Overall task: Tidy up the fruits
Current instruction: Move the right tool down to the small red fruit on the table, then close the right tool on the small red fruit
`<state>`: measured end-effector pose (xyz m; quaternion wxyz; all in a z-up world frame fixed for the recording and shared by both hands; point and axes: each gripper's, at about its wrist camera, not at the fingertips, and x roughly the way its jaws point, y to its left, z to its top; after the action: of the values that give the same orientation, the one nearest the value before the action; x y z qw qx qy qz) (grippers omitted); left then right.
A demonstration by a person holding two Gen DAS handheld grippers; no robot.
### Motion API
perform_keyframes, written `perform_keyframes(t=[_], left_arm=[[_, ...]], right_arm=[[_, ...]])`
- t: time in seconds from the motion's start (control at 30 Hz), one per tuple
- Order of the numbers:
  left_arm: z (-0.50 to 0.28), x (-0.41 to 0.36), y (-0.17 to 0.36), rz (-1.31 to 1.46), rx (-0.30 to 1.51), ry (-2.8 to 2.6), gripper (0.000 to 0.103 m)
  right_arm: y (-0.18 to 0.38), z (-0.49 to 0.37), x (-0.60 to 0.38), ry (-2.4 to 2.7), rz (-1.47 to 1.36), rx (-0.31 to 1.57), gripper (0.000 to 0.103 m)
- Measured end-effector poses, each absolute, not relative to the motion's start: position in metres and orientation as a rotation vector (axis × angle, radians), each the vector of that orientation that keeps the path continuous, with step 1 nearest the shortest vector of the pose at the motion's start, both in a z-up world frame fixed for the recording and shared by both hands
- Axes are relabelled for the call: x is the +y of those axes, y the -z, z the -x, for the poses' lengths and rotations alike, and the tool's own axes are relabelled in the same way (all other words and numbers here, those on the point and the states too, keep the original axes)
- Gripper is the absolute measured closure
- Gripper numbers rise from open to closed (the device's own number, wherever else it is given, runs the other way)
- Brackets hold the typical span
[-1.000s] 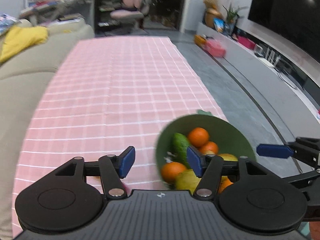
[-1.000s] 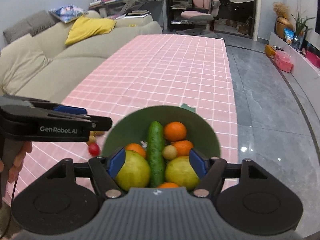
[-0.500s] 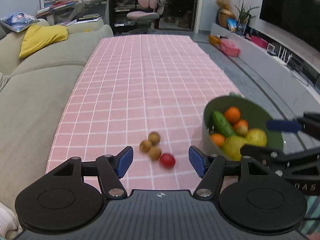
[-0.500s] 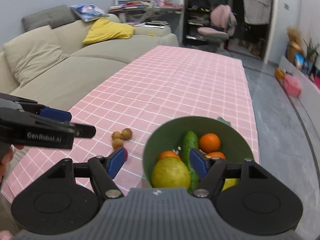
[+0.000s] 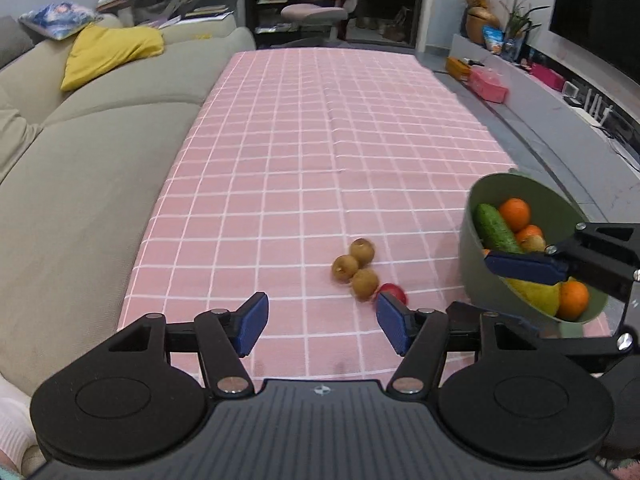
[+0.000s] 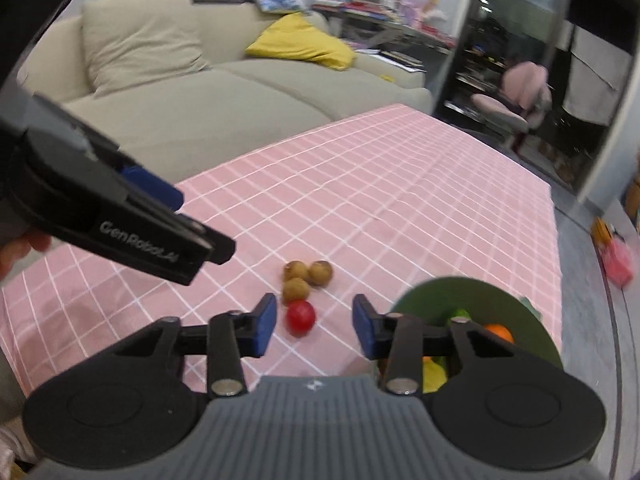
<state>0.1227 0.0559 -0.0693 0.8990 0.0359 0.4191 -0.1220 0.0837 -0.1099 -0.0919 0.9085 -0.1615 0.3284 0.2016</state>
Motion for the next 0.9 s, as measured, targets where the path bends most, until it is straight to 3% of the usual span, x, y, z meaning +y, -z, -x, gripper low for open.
perform_keyframes(t=[0.57, 0.9], left_arm=[[-0.155, 0.077, 0.114, 0.034, 0.973, 0.245, 0.037], [-0.161, 0.075, 0.124, 0.089, 1.004, 0.306, 0.047]], right_arm=[[0.162, -0.132, -0.06, -0.41, 0.575, 0.755, 0.07], [0.178, -0.142, -0.059, -0.397, 0.608, 0.808, 0.08]])
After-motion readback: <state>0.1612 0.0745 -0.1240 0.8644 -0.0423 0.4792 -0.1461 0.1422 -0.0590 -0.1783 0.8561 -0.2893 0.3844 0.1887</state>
